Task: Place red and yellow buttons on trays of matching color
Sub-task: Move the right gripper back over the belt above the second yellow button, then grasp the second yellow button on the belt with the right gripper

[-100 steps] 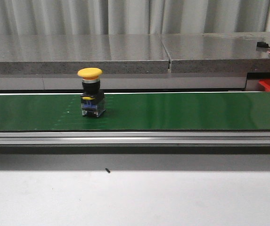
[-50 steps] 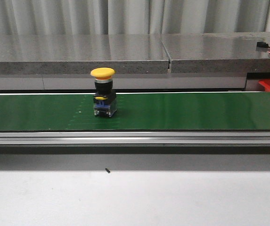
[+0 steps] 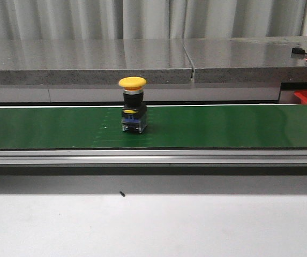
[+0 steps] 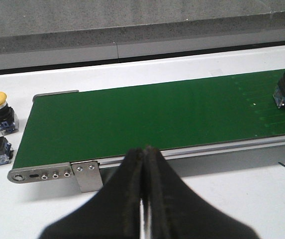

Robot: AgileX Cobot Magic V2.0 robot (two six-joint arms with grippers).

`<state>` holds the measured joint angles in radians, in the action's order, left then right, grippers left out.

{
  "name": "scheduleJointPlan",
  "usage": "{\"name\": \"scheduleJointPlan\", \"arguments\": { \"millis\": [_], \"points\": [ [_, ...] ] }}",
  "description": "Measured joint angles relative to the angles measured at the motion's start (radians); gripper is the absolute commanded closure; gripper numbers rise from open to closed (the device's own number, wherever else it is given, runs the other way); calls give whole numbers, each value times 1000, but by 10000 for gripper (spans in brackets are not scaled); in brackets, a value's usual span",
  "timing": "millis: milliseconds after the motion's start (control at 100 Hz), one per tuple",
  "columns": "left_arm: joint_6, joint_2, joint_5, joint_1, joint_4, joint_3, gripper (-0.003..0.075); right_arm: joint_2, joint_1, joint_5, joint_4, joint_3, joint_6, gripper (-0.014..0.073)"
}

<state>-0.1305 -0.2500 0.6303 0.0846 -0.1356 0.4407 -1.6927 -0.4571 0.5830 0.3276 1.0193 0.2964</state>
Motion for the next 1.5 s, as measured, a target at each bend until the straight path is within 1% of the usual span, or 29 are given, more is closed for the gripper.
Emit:
{"name": "scheduleJointPlan", "arguments": {
  "millis": [250, 430, 550, 670, 820, 1020, 1160, 1370, 1500],
  "points": [
    [0, 0, 0, 0, 0, 0, 741, 32, 0, 2, 0, 0, 0, 112],
    [0, 0, 0, 0, 0, 0, 741, 135, 4, -3, 31, 0, 0, 112],
    [0, 0, 0, 0, 0, 0, 741, 221, 43, -1, 33, 0, 6, 112],
    [0, 0, 0, 0, 0, 0, 741, 301, 132, 15, 37, 0, 36, 112],
    [0, 0, 0, 0, 0, 0, 741, 366, 289, 53, 39, 0, 75, 112],
    [0, 0, 0, 0, 0, 0, 741, 375, 518, 87, 39, 0, 116, 112],
    [0, 0, 0, 0, 0, 0, 741, 359, 650, 87, 41, 5, 131, 112],
    [0, 0, 0, 0, 0, 0, 741, 265, 772, 97, 41, 68, 131, 112],
    [0, 0, 0, 0, 0, 0, 741, 200, 816, 102, 41, 123, 133, 112]
  ]
}}
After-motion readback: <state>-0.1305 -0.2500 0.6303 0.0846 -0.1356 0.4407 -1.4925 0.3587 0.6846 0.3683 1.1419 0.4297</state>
